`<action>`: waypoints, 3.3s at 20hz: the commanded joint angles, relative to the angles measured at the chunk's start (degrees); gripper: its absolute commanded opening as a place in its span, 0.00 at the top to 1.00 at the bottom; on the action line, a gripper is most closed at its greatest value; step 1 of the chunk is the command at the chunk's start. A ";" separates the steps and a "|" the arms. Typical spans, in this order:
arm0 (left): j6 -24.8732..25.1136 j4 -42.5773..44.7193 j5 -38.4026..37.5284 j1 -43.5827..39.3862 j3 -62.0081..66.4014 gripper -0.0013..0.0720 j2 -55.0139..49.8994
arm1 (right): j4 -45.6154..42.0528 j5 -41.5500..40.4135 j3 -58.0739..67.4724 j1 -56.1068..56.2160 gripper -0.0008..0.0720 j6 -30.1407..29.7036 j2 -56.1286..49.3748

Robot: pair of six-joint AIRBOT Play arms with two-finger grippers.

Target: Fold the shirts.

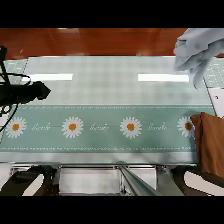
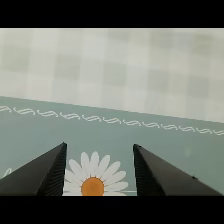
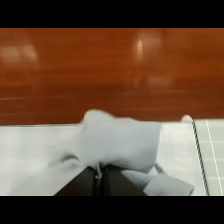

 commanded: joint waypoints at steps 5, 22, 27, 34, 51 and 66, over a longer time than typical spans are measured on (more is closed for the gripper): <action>0.37 0.07 -4.07 0.11 0.00 0.29 5.35 | -2.47 2.12 4.39 10.93 0.95 -0.46 11.43; 0.33 -0.66 -3.89 -6.62 -2.80 0.29 5.49 | -1.42 13.11 -6.60 46.86 0.95 1.14 -4.39; -1.42 4.55 -3.93 -6.67 -2.80 0.29 6.08 | 14.21 2.97 -13.14 48.85 0.95 1.70 -19.34; 1.68 -0.13 -4.83 -6.67 -2.82 0.29 4.17 | 27.47 1.42 -12.61 37.51 0.42 1.01 -23.28; 27.28 -42.03 5.25 9.35 -33.83 0.29 -4.31 | 25.22 -2.14 -80.48 -11.85 0.43 -11.08 14.60; 40.22 -55.21 11.58 4.66 -28.72 0.96 -23.63 | 31.61 -6.56 -80.91 -11.56 0.43 -12.37 11.98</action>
